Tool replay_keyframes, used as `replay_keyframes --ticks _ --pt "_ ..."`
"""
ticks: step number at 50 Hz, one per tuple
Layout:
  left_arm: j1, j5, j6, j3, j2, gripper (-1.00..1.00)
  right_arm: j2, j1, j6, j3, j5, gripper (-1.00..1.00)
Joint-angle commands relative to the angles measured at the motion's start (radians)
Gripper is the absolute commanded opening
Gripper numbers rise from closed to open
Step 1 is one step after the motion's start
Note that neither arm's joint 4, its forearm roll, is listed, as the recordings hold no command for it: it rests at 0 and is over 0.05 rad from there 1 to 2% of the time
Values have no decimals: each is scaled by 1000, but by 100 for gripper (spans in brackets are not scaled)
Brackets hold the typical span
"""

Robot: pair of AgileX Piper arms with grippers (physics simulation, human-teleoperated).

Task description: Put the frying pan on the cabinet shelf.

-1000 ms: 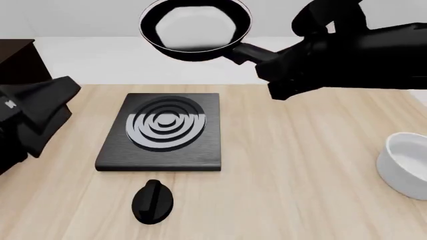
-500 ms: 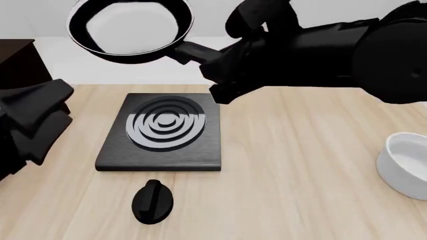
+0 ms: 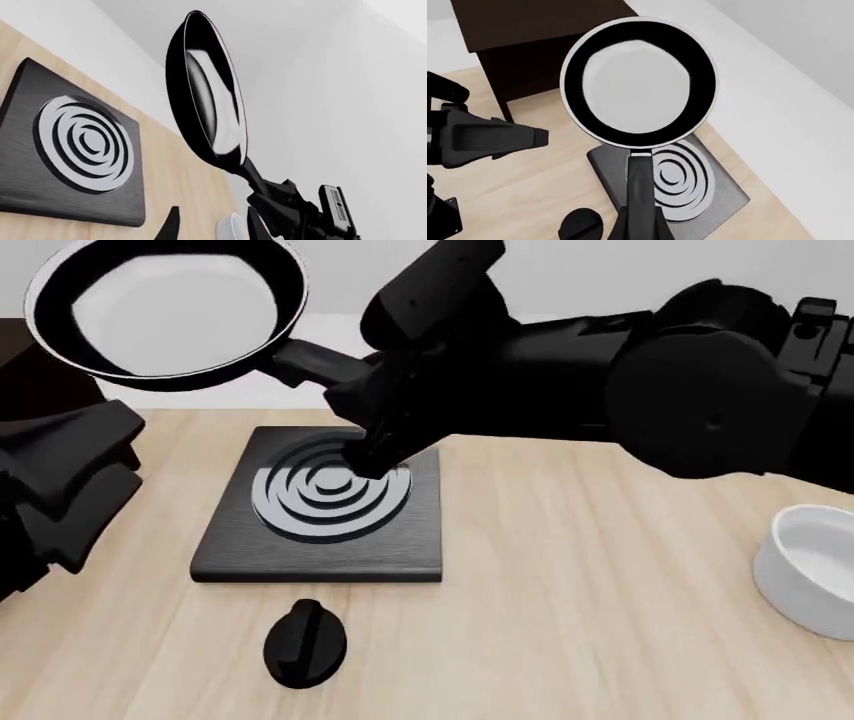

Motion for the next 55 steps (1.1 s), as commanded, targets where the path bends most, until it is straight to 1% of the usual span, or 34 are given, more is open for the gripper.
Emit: replay_keyframes --ticks 1,6,12,17,24,40,43,45,55 --pt "-14 2 18 0 11 100 24 36 13 -43 -47 -100" --pt "-14 -12 6 9 13 100 42 60 23 -55 -62 -100" --pt "-12 -10 -6 13 4 100 82 110 30 -62 -86 -100" --pt "7 -12 -19 17 -6 100 101 129 36 -66 -108 -100" --pt "8 -11 -29 20 -13 100 128 145 45 -59 -142 -100" --pt "4 -19 -36 24 -9 100 138 171 36 -70 -154 -100" --pt "8 -21 -38 25 -9 100 136 187 36 -73 -154 -100" --pt "10 -20 -39 25 -10 100 133 194 25 -64 -163 -100" --pt "1 -29 -32 31 1 100 128 237 37 -56 -167 -100"
